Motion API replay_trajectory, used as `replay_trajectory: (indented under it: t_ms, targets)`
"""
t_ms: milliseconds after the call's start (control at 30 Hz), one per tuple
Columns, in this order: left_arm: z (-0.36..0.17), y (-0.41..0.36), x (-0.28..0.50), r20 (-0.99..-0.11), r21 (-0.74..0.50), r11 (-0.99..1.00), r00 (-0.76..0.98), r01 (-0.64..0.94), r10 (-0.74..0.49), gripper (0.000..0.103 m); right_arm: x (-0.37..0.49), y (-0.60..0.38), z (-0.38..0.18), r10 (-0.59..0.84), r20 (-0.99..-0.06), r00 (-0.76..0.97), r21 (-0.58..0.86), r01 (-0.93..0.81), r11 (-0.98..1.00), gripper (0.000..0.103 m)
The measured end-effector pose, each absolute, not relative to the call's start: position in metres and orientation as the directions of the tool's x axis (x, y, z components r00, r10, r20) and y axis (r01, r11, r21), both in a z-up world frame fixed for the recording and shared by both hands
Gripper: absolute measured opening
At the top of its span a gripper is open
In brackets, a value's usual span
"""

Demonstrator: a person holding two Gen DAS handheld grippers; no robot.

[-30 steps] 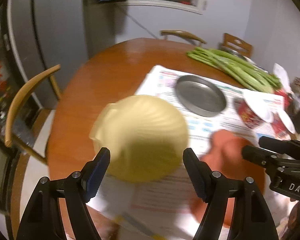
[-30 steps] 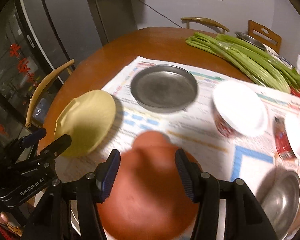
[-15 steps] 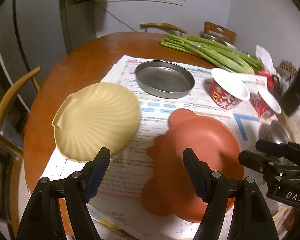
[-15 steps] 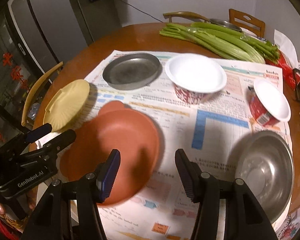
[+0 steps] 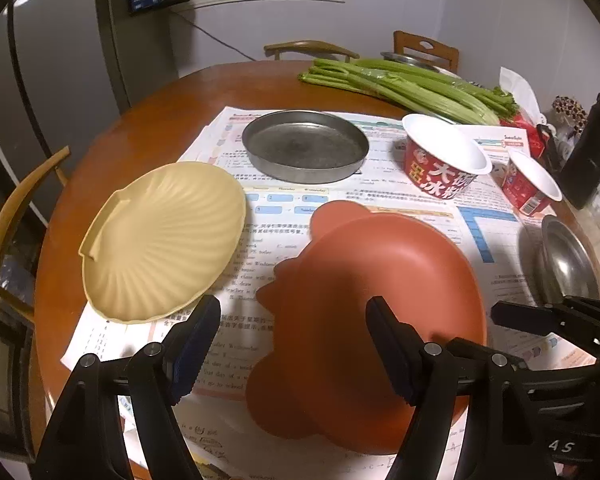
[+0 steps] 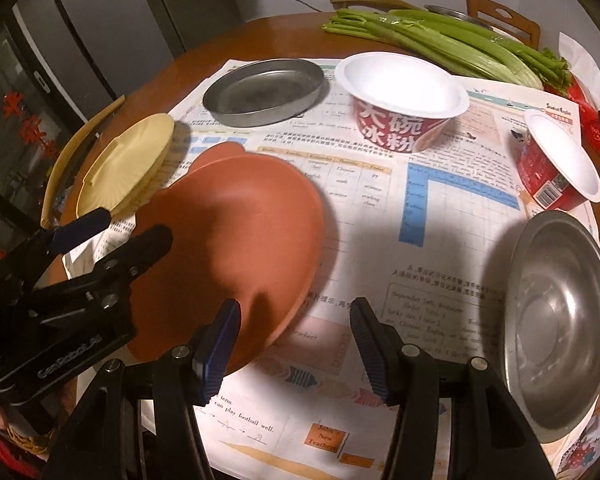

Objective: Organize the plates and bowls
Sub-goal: 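Grasp the orange bear-shaped plate rim with the left tool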

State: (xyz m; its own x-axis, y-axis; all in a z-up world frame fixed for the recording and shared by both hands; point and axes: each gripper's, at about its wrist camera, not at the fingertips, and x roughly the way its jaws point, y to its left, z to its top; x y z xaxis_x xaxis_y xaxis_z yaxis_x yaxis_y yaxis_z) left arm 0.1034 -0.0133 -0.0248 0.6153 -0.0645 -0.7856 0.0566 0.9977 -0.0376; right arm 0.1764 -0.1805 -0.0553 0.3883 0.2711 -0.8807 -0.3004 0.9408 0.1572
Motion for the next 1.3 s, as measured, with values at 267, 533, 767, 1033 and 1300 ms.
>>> replay_trajectory:
  t_ms: [267,533,767,1033,1300]
  targets:
    - [-0.031,-0.011,0.106,-0.807,-0.083,0.995,0.582,0.058,-0.101,0.076,0.181,-0.183,-0.059,0.28,-0.88,0.384,0.175,-0.287,0.942,0.056]
    - [-0.041,-0.01,0.108,-0.819,-0.085,0.996,0.566,0.036,-0.09,0.069,0.182,-0.18,-0.065,0.289,-0.885,0.366,0.182,-0.299,0.937,0.056]
    - [-0.049,-0.009,0.11,-0.841,-0.064,0.998,0.538,0.004,-0.056,0.042,0.186,-0.184,-0.066,0.28,-0.885,0.372,0.178,-0.285,0.942,0.044]
    - [-0.044,-0.014,0.11,-0.839,-0.095,0.995,0.538,0.018,-0.089,0.018,0.19,-0.186,-0.067,0.282,-0.887,0.365,0.189,-0.269,0.944,0.018]
    - [-0.039,-0.015,0.111,-0.838,-0.104,0.994,0.535,0.042,-0.11,0.014,0.194,-0.19,-0.068,0.28,-0.89,0.359,0.195,-0.255,0.947,0.018]
